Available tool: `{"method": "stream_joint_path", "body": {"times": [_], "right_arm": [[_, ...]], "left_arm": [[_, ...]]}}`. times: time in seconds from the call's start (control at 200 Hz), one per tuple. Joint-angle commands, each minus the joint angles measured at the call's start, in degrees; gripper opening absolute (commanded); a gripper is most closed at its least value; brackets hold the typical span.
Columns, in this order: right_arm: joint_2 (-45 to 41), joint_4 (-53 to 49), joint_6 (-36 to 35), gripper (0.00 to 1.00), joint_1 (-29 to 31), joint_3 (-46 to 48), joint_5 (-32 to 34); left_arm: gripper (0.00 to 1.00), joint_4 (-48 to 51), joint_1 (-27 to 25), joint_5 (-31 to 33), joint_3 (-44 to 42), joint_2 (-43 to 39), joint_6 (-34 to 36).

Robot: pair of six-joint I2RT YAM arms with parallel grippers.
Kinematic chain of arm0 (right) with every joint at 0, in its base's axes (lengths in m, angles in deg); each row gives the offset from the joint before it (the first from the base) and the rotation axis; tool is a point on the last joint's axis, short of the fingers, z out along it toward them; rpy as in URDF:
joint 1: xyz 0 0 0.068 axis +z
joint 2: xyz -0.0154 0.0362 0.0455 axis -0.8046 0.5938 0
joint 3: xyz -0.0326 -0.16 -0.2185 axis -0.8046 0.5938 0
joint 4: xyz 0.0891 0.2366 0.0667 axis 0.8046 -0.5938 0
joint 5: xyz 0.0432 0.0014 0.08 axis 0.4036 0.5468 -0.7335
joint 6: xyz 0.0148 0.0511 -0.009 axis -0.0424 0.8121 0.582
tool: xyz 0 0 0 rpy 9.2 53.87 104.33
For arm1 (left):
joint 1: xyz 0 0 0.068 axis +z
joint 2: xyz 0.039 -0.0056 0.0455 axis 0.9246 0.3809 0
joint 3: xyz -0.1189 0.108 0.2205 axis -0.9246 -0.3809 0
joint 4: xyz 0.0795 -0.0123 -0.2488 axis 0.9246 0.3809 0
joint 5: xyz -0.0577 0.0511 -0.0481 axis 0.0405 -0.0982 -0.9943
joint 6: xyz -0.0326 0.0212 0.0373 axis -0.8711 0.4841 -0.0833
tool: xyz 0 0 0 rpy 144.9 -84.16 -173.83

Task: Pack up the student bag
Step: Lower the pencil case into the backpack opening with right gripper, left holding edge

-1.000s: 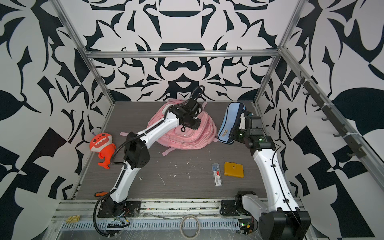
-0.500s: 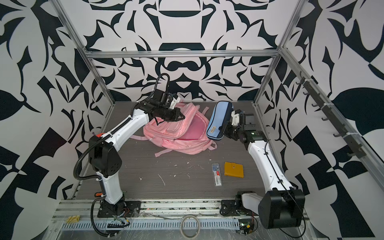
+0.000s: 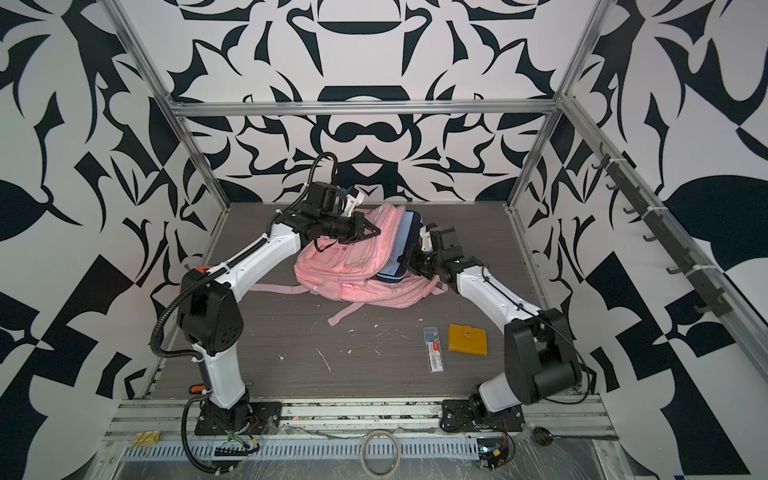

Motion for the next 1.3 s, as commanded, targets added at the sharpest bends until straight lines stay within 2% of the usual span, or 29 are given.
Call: {"method": "stream_joint_path", "body": {"times": [0.0,0.18,0.49,0.61,0.735,0.795,0.905,1.13,1.295], "right_arm": [[2.65,7.55,0.97,0.00,0.56,-3.23,-1.57],[8.36,12.96,3.43,0.00,1.29,-5.82,-4.38],[14.92,19.49,5.73,0.02,7.00,-8.27,-10.01],[15.09,21.45,6.43,0.10,7.34,-6.68,-10.33],[13.02,20.59,5.10,0.24,6.68,-5.20,-9.80],[11.00,19.10,3.46,0.39,6.10,-4.13,-8.90],[7.63,14.26,-0.57,0.53,4.91,-3.70,-9.01],[1.56,7.18,-4.33,0.68,1.59,-1.33,-7.67],[-1.33,3.64,-5.87,0.71,-3.02,-1.30,-7.38]], "left_arm": [[0.00,-10.77,-0.61,-5.38,-0.07,-5.69,-2.76],[0.00,-12.62,-1.13,-5.12,-2.48,-6.78,-4.12],[0.00,-18.67,-1.09,-4.19,-4.33,-5.78,-9.45],[0.00,-17.20,-1.02,-2.91,-4.62,-5.96,-8.56],[0.00,-16.06,-0.36,-1.35,-6.25,-6.64,-8.58],[0.00,-15.07,0.02,-0.91,-6.68,-6.77,-8.09],[0.00,-13.82,0.50,-0.10,-7.62,-7.27,-7.15],[0.00,-14.56,1.45,-0.67,-10.27,-8.29,-6.78],[0.00,-15.36,1.49,-1.89,-12.96,-10.00,-5.84]]}}
